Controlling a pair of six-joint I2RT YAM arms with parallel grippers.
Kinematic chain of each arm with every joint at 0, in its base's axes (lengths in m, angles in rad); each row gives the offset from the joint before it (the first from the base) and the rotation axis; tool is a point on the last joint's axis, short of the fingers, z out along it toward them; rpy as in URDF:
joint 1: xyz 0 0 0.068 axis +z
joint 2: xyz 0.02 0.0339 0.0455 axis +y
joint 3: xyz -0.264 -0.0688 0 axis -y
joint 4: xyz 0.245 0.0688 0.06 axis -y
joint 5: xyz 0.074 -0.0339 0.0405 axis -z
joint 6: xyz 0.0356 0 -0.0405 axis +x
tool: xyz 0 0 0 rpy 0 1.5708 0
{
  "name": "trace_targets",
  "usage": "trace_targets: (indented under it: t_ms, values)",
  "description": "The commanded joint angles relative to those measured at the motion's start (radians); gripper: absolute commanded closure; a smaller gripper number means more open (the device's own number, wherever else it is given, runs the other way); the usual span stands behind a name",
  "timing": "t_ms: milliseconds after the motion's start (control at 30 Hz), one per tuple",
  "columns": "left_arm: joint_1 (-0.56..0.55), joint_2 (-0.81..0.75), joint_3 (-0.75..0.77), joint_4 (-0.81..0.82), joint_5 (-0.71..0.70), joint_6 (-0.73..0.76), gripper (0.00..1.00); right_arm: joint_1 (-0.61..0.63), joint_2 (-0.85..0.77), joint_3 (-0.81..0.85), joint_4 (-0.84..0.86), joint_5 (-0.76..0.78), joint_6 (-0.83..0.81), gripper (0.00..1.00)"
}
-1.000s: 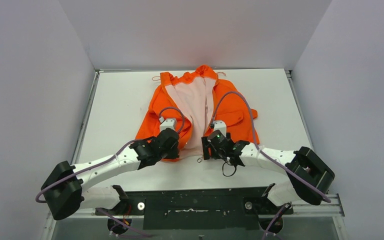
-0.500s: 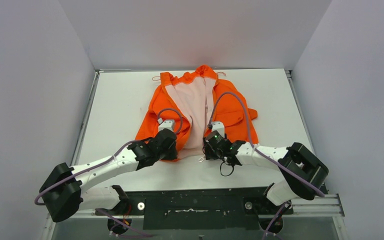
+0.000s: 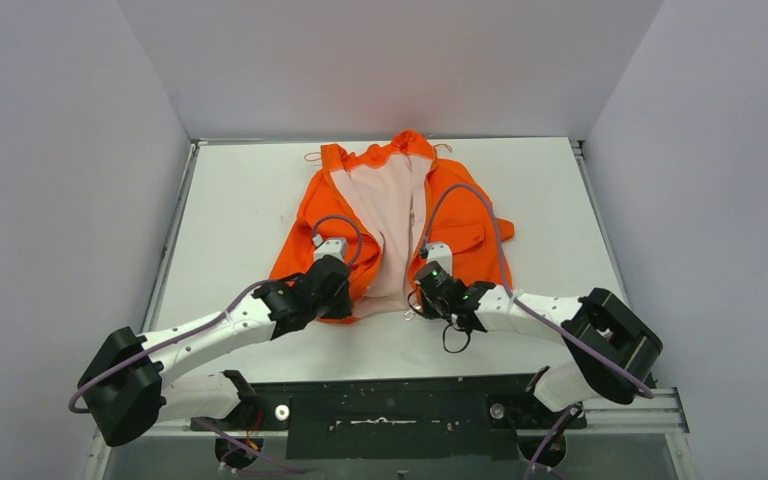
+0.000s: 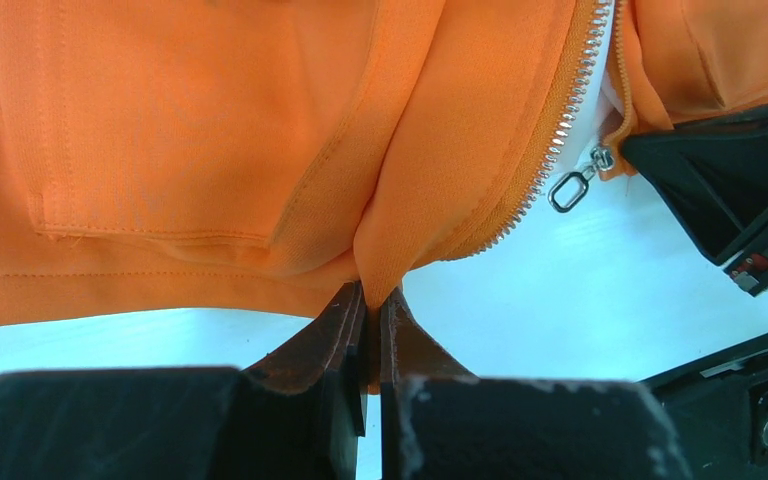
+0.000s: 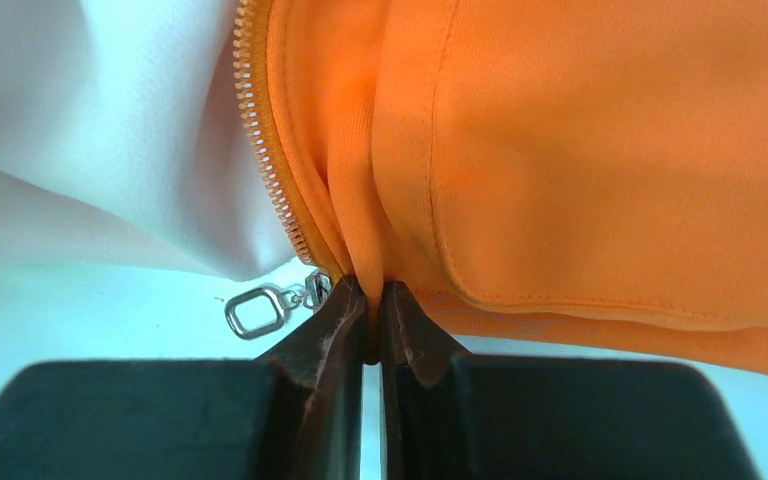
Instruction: Zip up the jacket
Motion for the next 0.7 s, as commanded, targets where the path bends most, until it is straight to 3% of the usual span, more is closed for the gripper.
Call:
trace_targets:
  t_ms: [0,400,667]
  values:
    - [0.015,-0.025,0.021,0.033,0.003,0.024,1.0,0.001,-0.086,0.007,-0.035,0.017,0.006,1.0]
    - [0.051,-0.056,0.016,0.08,0.082,0.039,1.0,0.0,-0.336,0.033,-0.061,0.008,0.023,1.0]
    - [0.058,-0.083,0.017,0.109,0.128,0.039,1.0,0.001,-0.378,0.005,-0.128,-0.06,0.017,1.0]
